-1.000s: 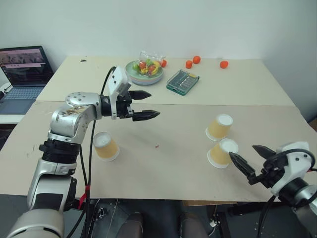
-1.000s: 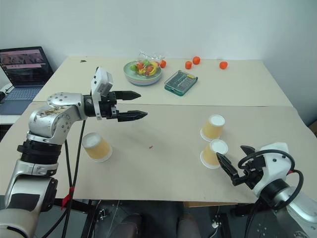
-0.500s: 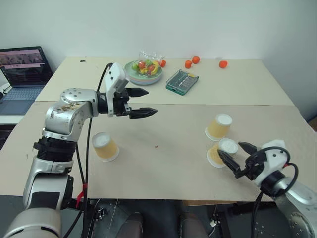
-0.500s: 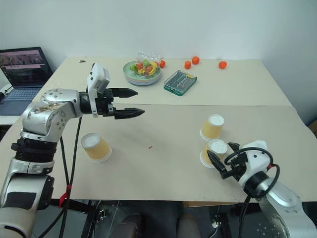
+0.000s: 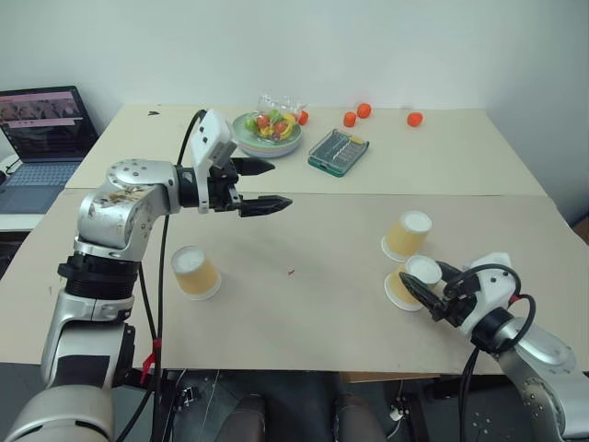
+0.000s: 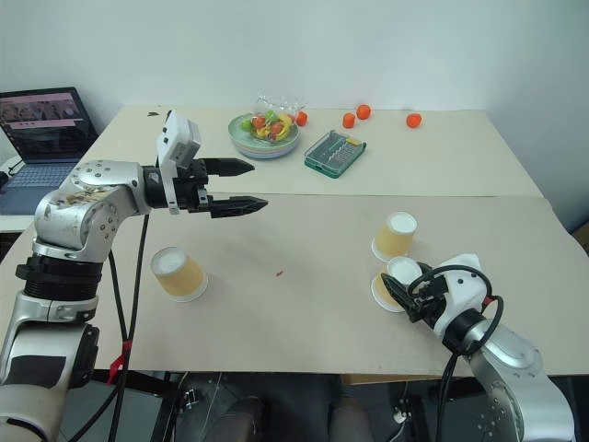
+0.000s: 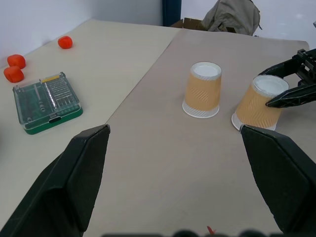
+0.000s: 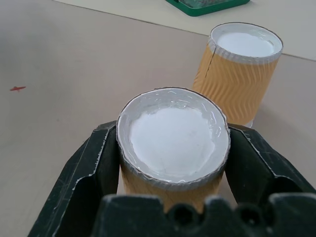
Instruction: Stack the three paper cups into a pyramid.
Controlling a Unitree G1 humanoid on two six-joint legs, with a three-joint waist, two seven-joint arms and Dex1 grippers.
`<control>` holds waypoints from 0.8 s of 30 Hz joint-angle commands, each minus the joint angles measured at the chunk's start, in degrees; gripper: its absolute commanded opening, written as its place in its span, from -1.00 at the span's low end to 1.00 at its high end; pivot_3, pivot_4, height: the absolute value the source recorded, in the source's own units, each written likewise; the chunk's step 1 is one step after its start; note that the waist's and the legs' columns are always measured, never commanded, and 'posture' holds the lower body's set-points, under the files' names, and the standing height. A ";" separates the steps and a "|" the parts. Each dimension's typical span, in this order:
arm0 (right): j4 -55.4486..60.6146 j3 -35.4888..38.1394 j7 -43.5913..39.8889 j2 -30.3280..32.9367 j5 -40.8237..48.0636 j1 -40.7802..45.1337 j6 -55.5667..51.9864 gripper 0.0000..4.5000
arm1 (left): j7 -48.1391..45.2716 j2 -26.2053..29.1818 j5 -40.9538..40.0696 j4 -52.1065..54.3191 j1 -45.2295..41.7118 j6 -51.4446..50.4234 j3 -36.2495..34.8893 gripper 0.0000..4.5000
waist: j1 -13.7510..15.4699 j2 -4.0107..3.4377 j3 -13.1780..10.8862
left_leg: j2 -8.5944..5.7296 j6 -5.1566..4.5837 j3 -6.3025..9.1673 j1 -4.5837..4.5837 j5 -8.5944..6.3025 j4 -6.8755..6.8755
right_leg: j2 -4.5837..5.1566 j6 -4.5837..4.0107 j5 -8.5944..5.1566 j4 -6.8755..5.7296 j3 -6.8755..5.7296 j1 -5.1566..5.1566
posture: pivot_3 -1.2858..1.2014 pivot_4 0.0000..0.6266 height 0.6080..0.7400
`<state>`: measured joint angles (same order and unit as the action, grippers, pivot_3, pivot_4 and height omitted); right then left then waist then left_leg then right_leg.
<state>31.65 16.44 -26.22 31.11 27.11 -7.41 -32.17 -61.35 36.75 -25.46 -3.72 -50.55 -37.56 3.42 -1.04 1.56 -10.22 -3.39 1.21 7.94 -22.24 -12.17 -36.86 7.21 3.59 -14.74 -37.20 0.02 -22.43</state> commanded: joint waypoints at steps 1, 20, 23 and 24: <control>2.92 1.58 0.33 1.65 0.78 2.04 -0.89 0.22 | -0.05 0.77 -0.73 1.75 -1.13 0.11 -1.74 1.00 | -0.02 0.00 0.00 | 0.00 0.00 -0.01 0.01 0.00 0.00 | 0.00 0.00 0.00 0.00 0.01 0.00 | 0.03 -0.52 1.00; 6.56 -24.73 8.11 -1.39 4.94 30.06 -24.66 0.22 | -1.65 6.38 -3.47 8.96 2.12 -3.91 -4.19 1.00 | -1.10 0.01 0.00 | 0.10 -0.02 -0.22 -0.19 -0.01 0.00 | -0.12 -0.09 0.11 -0.08 0.31 -0.44 | 0.03 -0.52 1.00; 4.67 -27.30 7.66 -3.15 3.77 30.94 -23.96 0.22 | -0.63 6.78 -4.29 11.00 3.60 -5.04 -5.11 1.00 | -1.22 0.01 0.00 | 0.07 -0.02 -0.34 -0.29 -0.01 -0.03 | -0.12 -0.08 0.12 -0.29 0.51 -0.72 | 0.03 -0.52 1.00; 4.00 -28.00 7.31 -3.53 3.32 31.37 -23.68 0.22 | -0.28 6.91 -4.60 11.70 4.07 -5.47 -5.30 1.00 | -1.31 0.01 0.00 | 0.08 -0.02 -0.40 -0.29 -0.01 -0.03 | -0.12 -0.08 0.12 -0.35 0.57 -0.78 | 0.03 -0.52 1.00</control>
<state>35.20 -11.14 -18.56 28.03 31.47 22.29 -57.47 -62.28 42.84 -29.00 5.09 -46.58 -42.50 -0.07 -2.35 1.57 -10.22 -3.31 1.20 7.53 -22.52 -12.18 -36.90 7.09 3.50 -14.62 -37.58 0.61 -23.24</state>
